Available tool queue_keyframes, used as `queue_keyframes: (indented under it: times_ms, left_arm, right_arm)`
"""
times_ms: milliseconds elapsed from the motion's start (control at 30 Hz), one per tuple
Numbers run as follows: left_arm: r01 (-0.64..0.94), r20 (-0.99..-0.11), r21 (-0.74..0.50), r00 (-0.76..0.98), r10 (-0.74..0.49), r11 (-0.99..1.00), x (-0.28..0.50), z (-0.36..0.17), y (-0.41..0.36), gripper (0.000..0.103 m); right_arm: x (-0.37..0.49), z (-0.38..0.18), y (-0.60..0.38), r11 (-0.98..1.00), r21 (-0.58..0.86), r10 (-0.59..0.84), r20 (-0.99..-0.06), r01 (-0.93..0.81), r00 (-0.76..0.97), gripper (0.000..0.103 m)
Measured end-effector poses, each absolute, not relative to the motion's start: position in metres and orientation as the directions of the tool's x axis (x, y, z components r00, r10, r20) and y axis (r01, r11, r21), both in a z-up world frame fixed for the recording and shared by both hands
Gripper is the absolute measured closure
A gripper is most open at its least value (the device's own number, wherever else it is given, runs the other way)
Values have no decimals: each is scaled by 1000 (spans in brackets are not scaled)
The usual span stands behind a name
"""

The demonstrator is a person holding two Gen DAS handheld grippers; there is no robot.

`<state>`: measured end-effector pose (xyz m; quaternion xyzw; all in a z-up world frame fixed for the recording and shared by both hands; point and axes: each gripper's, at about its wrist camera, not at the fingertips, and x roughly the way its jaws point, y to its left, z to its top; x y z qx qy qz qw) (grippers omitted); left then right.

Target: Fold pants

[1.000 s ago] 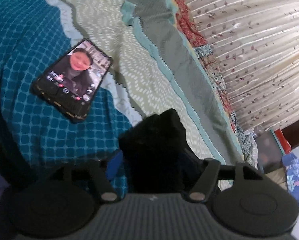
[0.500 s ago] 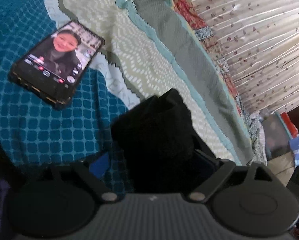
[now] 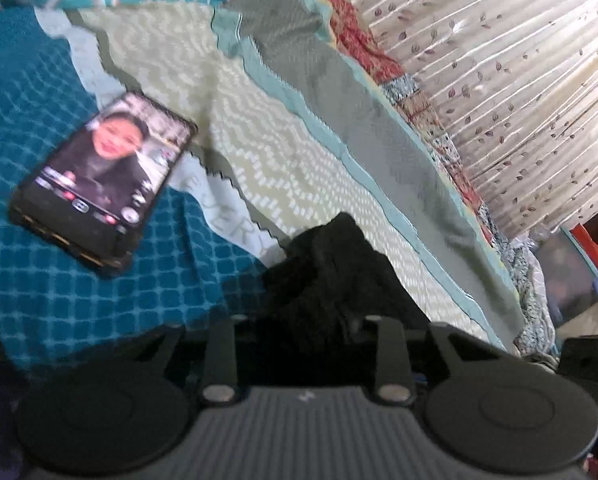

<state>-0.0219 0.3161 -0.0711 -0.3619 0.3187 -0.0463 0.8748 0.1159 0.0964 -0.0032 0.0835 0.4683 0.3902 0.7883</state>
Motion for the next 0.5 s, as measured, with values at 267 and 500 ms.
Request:
queue_keyframes:
  times_ms: [267, 500]
  left_arm:
    - [-213, -603, -590, 758, -249, 779, -18, -77, 311, 74]
    - [-258, -658, -535, 724, -205, 804, -23, -54, 311, 55]
  right_arm:
    - [109, -24, 105, 672, 506, 681, -710, -541, 182, 74]
    - [102, 17, 50, 653, 517, 734, -613, -553, 293, 73]
